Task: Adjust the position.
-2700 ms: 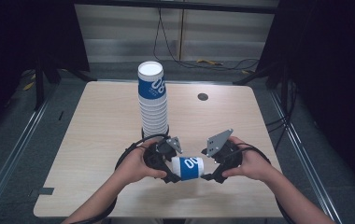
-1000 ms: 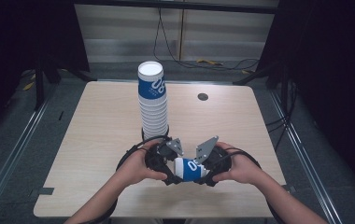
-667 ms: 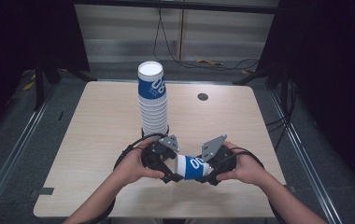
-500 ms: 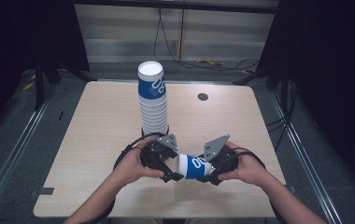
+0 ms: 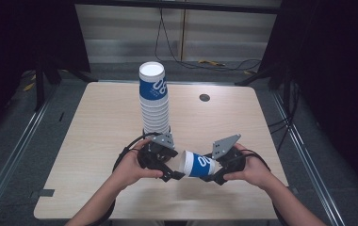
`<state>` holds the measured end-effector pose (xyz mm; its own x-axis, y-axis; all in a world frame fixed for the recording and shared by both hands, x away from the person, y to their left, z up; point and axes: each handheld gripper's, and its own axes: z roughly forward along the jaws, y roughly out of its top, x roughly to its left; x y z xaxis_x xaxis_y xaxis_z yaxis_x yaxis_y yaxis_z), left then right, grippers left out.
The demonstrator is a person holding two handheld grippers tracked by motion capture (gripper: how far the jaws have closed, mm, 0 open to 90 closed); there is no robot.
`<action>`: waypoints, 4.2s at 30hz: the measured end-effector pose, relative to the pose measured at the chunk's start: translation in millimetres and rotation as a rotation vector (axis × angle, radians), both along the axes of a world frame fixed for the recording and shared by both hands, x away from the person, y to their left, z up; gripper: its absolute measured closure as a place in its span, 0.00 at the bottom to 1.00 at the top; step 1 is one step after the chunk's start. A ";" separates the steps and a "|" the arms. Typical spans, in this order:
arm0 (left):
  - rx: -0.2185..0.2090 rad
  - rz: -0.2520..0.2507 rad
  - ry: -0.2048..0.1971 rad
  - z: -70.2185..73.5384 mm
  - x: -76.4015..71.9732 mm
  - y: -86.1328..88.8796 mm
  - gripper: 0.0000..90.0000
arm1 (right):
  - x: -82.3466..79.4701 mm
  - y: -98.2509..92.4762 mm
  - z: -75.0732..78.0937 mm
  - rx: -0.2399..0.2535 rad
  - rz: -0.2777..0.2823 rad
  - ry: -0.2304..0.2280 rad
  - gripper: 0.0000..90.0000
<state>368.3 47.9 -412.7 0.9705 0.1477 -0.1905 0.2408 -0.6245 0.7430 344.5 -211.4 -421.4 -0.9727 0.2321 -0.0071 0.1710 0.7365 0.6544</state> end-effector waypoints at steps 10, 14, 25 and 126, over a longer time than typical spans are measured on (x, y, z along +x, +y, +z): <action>-0.006 0.010 0.000 -2.7 -0.2 -2.7 0.18 | -0.6 2.3 -2.6 0.036 -0.004 0.008 0.32; -0.008 0.015 -0.004 -4.1 -0.3 -3.5 0.18 | -0.8 3.6 -2.2 0.044 0.003 0.011 0.32; -0.003 0.009 -0.009 -4.0 0.9 -3.4 0.17 | -1.2 5.1 -1.7 0.048 0.009 0.007 0.32; 0.125 -0.010 -0.072 17.7 -3.2 -7.3 0.23 | -2.7 6.4 -23.7 0.109 -0.048 0.018 0.20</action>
<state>365.1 40.6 -394.9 0.9825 0.1564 -0.1008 0.1830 -0.7153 0.6744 341.8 -205.1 -445.1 -0.9601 0.2772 0.0377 0.2168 0.6519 0.7266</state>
